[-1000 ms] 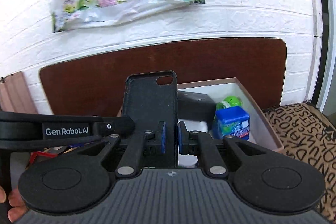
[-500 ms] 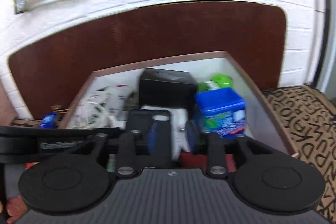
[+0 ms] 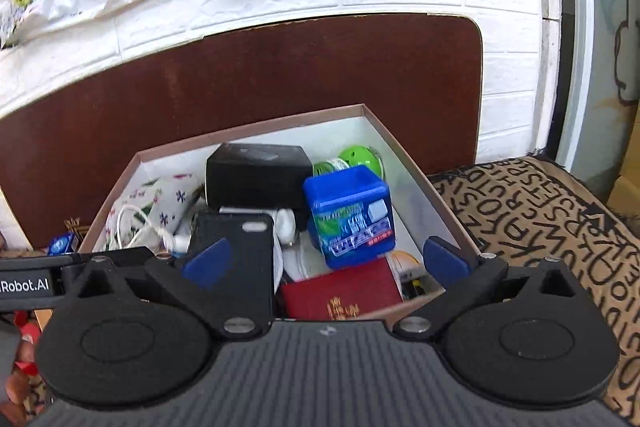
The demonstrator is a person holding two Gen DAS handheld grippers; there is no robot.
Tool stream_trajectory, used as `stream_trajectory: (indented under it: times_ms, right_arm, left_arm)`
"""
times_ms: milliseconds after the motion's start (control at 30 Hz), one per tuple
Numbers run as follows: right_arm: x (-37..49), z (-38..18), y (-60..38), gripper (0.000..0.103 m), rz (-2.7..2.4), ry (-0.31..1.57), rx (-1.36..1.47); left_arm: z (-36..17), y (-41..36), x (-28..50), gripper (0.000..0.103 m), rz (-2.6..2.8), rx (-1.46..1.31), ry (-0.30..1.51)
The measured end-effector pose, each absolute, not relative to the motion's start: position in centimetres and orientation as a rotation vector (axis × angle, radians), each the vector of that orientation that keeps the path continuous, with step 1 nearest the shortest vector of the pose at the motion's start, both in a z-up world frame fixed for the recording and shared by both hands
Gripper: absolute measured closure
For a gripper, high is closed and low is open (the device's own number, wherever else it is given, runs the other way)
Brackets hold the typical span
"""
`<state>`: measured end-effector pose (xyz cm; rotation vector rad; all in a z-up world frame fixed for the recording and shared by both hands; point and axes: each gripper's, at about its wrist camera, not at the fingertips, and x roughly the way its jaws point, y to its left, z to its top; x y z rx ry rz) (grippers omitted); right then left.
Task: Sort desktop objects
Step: 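Withdraw both grippers from the cardboard box back over the table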
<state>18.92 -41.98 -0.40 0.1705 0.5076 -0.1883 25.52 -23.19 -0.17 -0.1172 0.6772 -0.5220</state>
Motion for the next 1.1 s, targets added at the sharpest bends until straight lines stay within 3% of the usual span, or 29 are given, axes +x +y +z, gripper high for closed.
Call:
stream_trajectory:
  times_ms: [1100]
  right_arm:
    - [6.6, -0.4, -31.3, 0.000, -0.129, 0.544, 0.105]
  left_arm:
    - [0.1, -11.6, 10.7, 0.000, -0.439, -0.068, 0.690]
